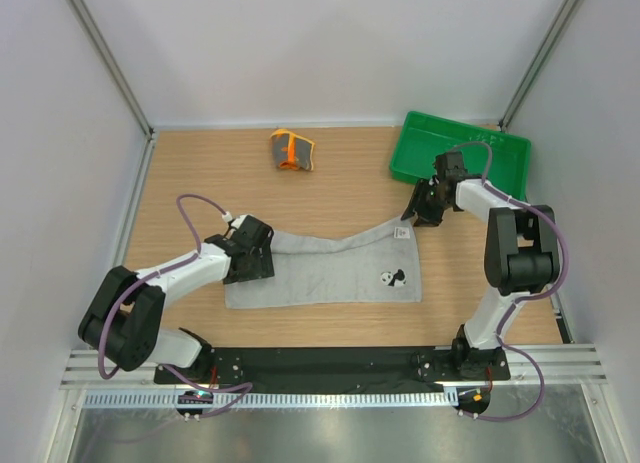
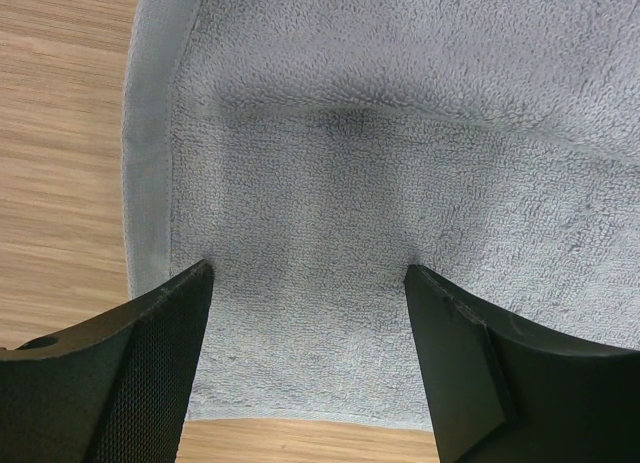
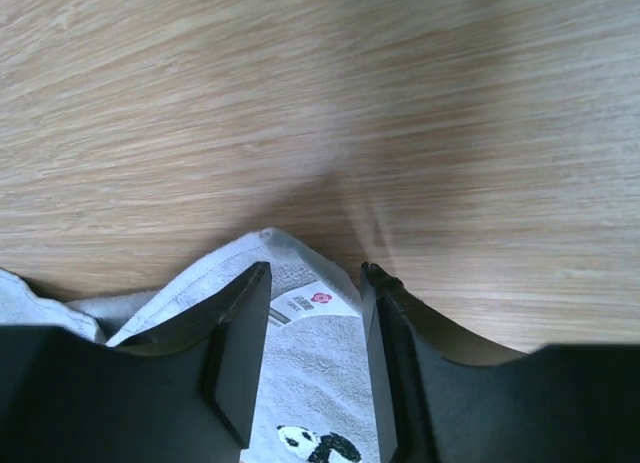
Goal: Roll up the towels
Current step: Flatten the towel
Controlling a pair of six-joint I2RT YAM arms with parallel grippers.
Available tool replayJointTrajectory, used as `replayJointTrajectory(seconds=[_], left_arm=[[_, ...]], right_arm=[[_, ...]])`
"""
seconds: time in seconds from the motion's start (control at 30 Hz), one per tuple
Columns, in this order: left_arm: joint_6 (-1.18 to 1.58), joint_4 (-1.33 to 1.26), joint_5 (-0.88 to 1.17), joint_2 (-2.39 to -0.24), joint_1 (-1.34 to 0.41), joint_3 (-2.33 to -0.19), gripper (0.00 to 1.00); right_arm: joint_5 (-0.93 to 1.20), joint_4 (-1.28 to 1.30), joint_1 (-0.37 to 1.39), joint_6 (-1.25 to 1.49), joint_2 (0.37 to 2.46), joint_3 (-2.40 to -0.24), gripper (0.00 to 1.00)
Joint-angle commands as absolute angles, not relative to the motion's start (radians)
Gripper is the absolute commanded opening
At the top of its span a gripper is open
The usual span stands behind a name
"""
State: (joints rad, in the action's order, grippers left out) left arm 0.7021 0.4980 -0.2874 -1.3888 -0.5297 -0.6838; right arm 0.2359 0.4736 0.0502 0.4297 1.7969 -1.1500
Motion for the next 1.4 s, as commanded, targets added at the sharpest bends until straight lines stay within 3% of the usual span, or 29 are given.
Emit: replayJointTrajectory(seconds=[0.0,0.07,0.2,0.27,0.3,0.37,0.43,0.67,0.8,0.9,1.17,1.27,1.37], left_arm=[[0.698,0.515,-0.282,-1.374,-0.526,-0.667,0.79],[0.696,0.515,-0.281,-1.377,-0.526,-0.669,0.79],[0.695,0.512,-0.279,-1.382,-0.526,-0.670,0.79],[0.695,0.514,-0.281,-1.384,-0.526,-0.672,0.79],[0.695,0.515,-0.281,-1.384,-0.526,-0.672,0.79],[0.695,0.517,-0.281,-1.387,-0.526,-0.673,0.79],[0.695,0.520,-0.281,-1.393,-0.526,-0.676,0.79],[0.693,0.525,-0.281,-1.405,-0.528,-0.683,0.79],[0.693,0.526,-0.276,-1.411,-0.526,-0.689,0.79],[0.698,0.541,-0.259,-1.382,-0.526,-0.701,0.79],[0.692,0.555,-0.351,-1.170,-0.525,-0.811,0.90],[0.675,0.534,-0.362,-1.201,-0.502,-0.873,0.90],[0.666,0.482,-0.325,-1.287,-0.453,-0.903,0.91]], right_arm=[[0.261,0.425,0.054,0.420,1.815,-1.173,0.47],[0.270,0.420,0.055,0.420,1.828,-1.181,0.40],[0.284,0.411,0.054,0.426,1.861,-1.189,0.40],[0.288,0.394,0.054,0.428,1.867,-1.178,0.31],[0.287,0.381,0.054,0.434,1.870,-1.171,0.20],[0.214,0.373,0.054,0.445,1.867,-1.163,0.06],[0.086,0.380,0.031,0.510,1.844,-1.140,0.01],[0.063,0.368,0.014,0.558,1.844,-1.095,0.02],[0.118,0.368,0.014,0.554,1.848,-1.108,0.49],[0.120,0.394,0.012,0.540,1.806,-1.124,0.58],[-0.054,0.522,0.075,0.532,1.516,-1.111,0.61],[-0.014,0.503,0.156,0.560,1.398,-1.016,0.56],[0.003,0.462,0.287,0.615,1.335,-0.911,0.43]])
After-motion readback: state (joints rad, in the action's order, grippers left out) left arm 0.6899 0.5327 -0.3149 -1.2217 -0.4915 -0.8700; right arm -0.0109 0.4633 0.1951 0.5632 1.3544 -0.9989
